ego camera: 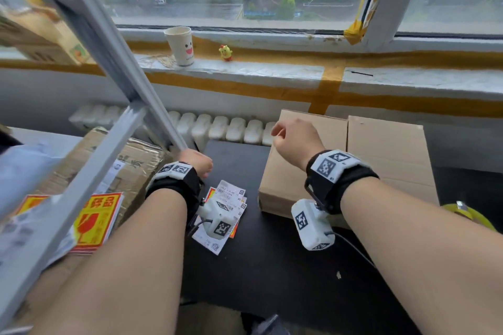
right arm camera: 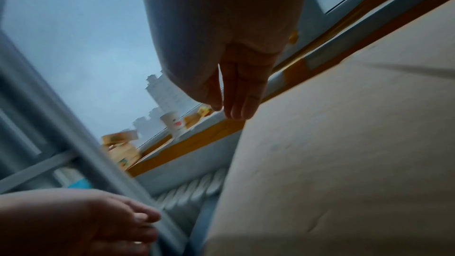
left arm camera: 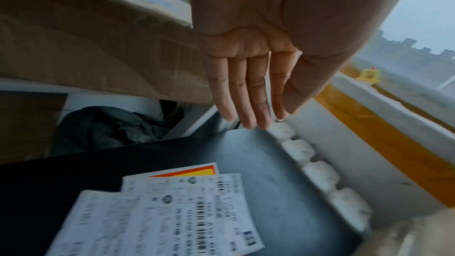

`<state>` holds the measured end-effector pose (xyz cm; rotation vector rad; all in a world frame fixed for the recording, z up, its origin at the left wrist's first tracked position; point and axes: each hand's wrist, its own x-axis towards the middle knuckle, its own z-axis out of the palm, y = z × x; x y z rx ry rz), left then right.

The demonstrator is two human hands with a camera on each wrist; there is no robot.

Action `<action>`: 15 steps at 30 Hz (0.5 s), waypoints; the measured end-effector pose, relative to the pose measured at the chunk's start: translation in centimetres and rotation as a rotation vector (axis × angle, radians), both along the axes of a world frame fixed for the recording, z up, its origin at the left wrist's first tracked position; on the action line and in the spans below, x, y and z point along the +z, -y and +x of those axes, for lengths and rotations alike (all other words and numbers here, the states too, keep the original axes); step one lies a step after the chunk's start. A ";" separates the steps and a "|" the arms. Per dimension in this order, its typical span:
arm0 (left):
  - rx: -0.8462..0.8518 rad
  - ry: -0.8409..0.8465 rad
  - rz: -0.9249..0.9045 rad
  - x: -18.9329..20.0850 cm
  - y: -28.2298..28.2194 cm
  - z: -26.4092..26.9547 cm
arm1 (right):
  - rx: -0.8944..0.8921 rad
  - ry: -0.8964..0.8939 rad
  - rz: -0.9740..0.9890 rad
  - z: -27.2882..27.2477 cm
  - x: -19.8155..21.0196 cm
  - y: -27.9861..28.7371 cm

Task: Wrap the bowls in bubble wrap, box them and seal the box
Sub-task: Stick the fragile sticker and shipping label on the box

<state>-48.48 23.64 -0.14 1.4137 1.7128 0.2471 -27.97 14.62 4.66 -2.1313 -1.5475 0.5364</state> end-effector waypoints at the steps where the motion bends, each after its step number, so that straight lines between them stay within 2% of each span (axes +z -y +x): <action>1: 0.005 -0.015 -0.005 -0.6 0.1 -0.7 | 0.033 -0.007 -0.012 -1.2 -0.2 -0.5; 5: 0.052 -0.071 -0.041 -3.4 0.1 -3.1 | 0.172 -0.029 -0.113 -6.2 -1.8 -1.6; 9: 0.060 -0.115 -0.088 -7.5 -0.5 -4.6 | 0.315 -0.085 -0.294 -10.2 -3.6 -2.3; 15: -0.068 -0.155 -0.101 -8.1 0.2 -4.1 | 0.447 0.120 -0.614 -12.3 -8.3 -2.3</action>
